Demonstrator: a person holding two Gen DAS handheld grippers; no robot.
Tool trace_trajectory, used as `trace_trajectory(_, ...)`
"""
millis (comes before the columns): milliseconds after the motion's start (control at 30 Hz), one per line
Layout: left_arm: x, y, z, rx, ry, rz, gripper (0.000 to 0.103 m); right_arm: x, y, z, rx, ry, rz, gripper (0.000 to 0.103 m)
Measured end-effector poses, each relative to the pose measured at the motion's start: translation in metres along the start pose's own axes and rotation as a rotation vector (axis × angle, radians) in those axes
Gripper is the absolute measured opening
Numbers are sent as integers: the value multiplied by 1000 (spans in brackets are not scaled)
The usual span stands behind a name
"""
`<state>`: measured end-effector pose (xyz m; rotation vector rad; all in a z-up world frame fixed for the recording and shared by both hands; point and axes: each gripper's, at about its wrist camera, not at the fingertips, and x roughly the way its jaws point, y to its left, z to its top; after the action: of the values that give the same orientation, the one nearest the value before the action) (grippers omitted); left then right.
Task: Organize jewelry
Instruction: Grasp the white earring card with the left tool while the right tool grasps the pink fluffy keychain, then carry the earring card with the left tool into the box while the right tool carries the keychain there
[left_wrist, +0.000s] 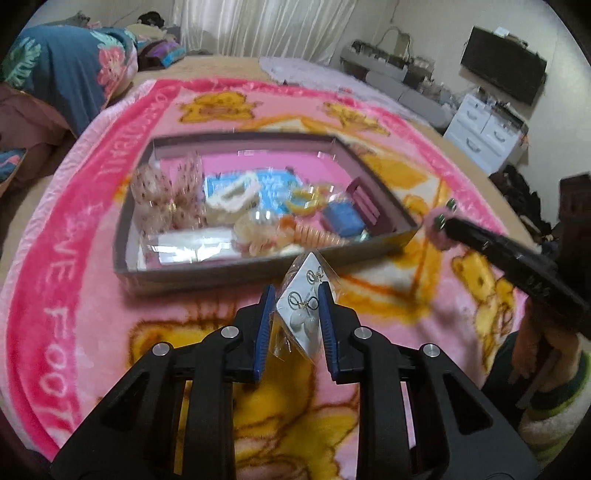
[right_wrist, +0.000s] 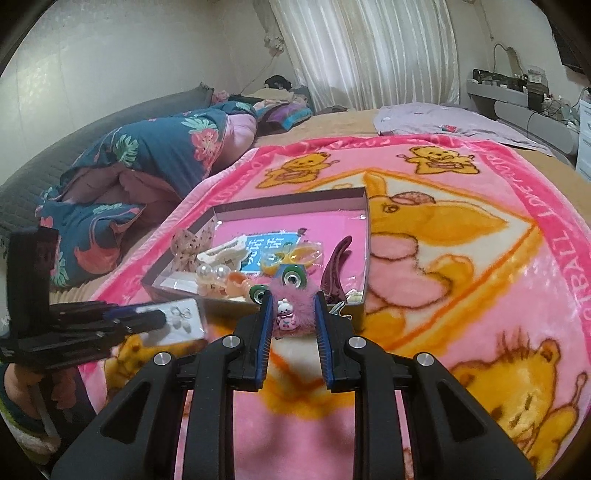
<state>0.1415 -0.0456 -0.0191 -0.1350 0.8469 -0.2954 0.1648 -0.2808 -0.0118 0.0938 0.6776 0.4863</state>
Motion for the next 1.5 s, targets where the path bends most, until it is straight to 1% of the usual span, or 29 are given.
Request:
trace_trajectory(133, -18, 5, 14, -8, -60, 7, 16, -6, 0, 8, -6, -31, -9, 21)
trace_trajectory(200, -23, 11, 26, -18, -85, 24, 16, -8, 0, 15, -12, -46, -11, 21)
trace_trajectory(300, -26, 21, 43, -38, -114, 44, 16, -8, -1, 25, -17, -63, -12, 21)
trace_trajectory(367, -25, 27, 54, -47, -134, 70, 16, -7, 0, 32, -21, -73, -12, 21)
trace_trajectory(433, -23, 33, 60, -54, -138, 82, 16, -5, 1, 39, -28, -80, -12, 21)
trace_trajectory(567, -11, 44, 71, -72, -140, 113, 16, 7, 3, 50, -37, -79, -8, 21)
trace_trajectory(700, 3, 54, 75, -93, -127, 125, 17, 24, 7, 55, -47, -57, -6, 21)
trace_trajectory(933, 28, 69, 70, -119, -76, 136, 17, 55, 11, 57, -55, -1, -2, 21)
trace_trajectory(1133, 41, 77, 66, -127, -45, 145, 17, 78, 19, 56, -74, 46, 3, 21)
trace_trajectory(1367, 45, 88, 65, -151, -43, 157, 18, 97, 33, 54, -81, 84, 56, 21)
trace_trajectory(1500, 44, 96, 67, -169, -47, 163, 18, 103, 48, 47, -121, 108, 87, 21)
